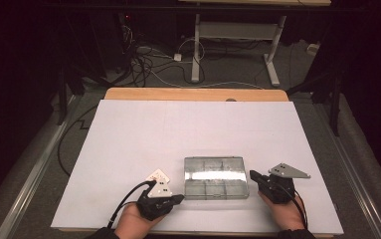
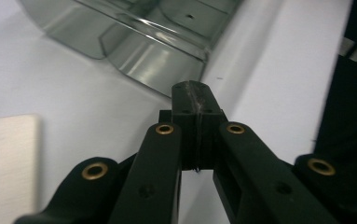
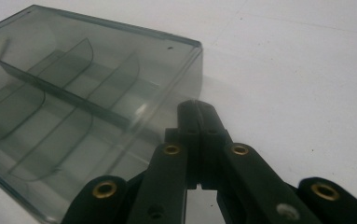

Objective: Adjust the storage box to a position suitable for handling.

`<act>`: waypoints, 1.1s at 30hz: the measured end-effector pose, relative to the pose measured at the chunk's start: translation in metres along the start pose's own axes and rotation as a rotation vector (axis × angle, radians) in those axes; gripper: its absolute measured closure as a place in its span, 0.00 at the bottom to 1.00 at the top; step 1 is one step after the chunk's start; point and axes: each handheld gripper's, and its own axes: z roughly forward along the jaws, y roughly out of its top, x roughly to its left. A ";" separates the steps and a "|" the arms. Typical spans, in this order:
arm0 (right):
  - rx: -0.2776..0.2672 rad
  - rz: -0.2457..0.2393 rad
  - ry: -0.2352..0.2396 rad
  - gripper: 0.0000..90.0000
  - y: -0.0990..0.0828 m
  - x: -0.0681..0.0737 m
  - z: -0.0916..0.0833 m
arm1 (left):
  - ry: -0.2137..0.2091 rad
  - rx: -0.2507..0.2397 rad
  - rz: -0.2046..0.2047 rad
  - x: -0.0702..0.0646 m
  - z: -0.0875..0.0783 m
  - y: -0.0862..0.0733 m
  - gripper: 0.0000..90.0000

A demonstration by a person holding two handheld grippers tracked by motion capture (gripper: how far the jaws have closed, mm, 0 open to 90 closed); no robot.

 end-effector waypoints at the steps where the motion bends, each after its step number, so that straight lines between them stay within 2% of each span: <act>1: 0.004 -0.004 0.002 1.00 0.000 0.001 0.000 | 0.003 0.002 0.014 -0.002 0.000 0.001 0.97; 2: 0.005 -0.011 0.010 1.00 0.000 0.004 0.002 | 0.003 -0.001 0.022 -0.001 -0.001 0.001 0.97; 5: 0.010 -0.015 0.006 1.00 0.000 0.007 0.003 | 0.010 -0.024 0.000 0.007 -0.007 -0.001 0.97; 10: 0.008 -0.007 0.010 1.00 0.001 0.006 0.004 | 0.055 -0.066 -0.070 0.026 -0.020 -0.008 0.97; 12: 0.005 -0.004 0.009 1.00 0.001 0.006 0.004 | 0.068 -0.113 -0.142 0.030 -0.022 -0.010 0.97; 13: 0.004 -0.001 0.009 1.00 0.001 0.006 0.005 | 0.067 -0.143 -0.204 0.029 -0.022 -0.012 0.97; 14: 0.003 0.002 0.007 1.00 0.002 0.004 0.007 | 0.074 -0.150 -0.219 0.032 -0.023 -0.013 0.97; 15: 0.003 0.002 0.007 1.00 0.002 0.004 0.007 | 0.089 -0.135 -0.197 0.038 -0.026 -0.014 0.97; 18: 0.001 0.010 0.006 1.00 0.004 0.003 0.011 | 0.111 -0.117 -0.176 0.048 -0.032 -0.017 0.97; 19: 0.001 0.010 0.006 1.00 0.004 0.003 0.011 | 0.121 -0.100 -0.150 0.052 -0.035 -0.017 0.97; 20: 0.002 0.020 0.019 1.00 0.005 0.003 0.012 | 0.126 -0.102 -0.153 0.053 -0.036 -0.018 0.97; 25: 0.006 0.011 0.032 1.00 0.006 0.006 0.014 | 0.144 -0.110 -0.175 0.060 -0.040 -0.020 0.97; 28: 0.012 0.000 0.050 1.00 0.005 0.012 0.015 | 0.151 -0.116 -0.184 0.062 -0.041 -0.021 0.97; 29: 0.022 -0.014 0.069 1.00 0.005 0.018 0.016 | 0.153 -0.117 -0.185 0.064 -0.042 -0.021 0.97; 33: 0.050 -0.046 0.101 1.00 0.002 0.029 0.017 | 0.159 -0.118 -0.195 0.066 -0.043 -0.022 0.97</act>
